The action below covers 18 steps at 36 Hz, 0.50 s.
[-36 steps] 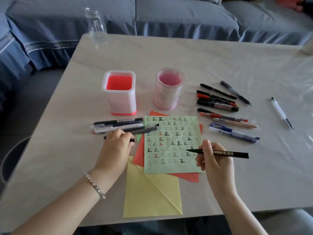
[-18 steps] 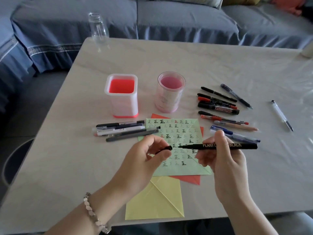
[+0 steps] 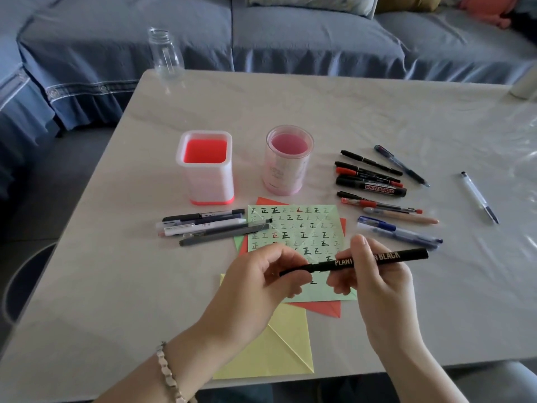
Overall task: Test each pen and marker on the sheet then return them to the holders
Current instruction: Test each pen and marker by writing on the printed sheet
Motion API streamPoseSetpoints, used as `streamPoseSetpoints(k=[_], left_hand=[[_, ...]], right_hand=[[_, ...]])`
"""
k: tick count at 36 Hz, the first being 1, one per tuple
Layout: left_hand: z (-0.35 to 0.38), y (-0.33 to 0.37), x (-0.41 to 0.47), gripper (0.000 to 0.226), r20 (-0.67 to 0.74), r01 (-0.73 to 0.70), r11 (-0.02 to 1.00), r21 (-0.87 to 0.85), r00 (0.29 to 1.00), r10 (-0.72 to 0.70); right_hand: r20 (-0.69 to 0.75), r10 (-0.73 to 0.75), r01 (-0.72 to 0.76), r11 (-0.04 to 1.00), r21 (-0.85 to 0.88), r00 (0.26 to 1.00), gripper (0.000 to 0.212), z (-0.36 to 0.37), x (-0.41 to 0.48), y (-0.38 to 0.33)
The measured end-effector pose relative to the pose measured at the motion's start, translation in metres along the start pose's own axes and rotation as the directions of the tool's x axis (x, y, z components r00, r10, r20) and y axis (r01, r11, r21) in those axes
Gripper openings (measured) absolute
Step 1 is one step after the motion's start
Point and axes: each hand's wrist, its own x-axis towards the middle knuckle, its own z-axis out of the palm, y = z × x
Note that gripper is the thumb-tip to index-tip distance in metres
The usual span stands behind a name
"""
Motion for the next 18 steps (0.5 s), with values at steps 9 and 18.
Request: streamPoseSetpoints(k=[9,18], left_hand=[[0.007,0.004,0.002,0.029,0.106,-0.113,0.961,0.253,0.990,0.088],[0.020,0.010,0.012,0.025,0.156,-0.030,0.987,0.160,0.988,0.005]], right_hand=[[-0.025,0.020,-0.020,1.000,0.005,0.999,0.037,-0.003,0.001,0.004],[-0.076,-0.076,0.080,0.995,0.057,0.994,0.029,-0.010,0.006,0.012]])
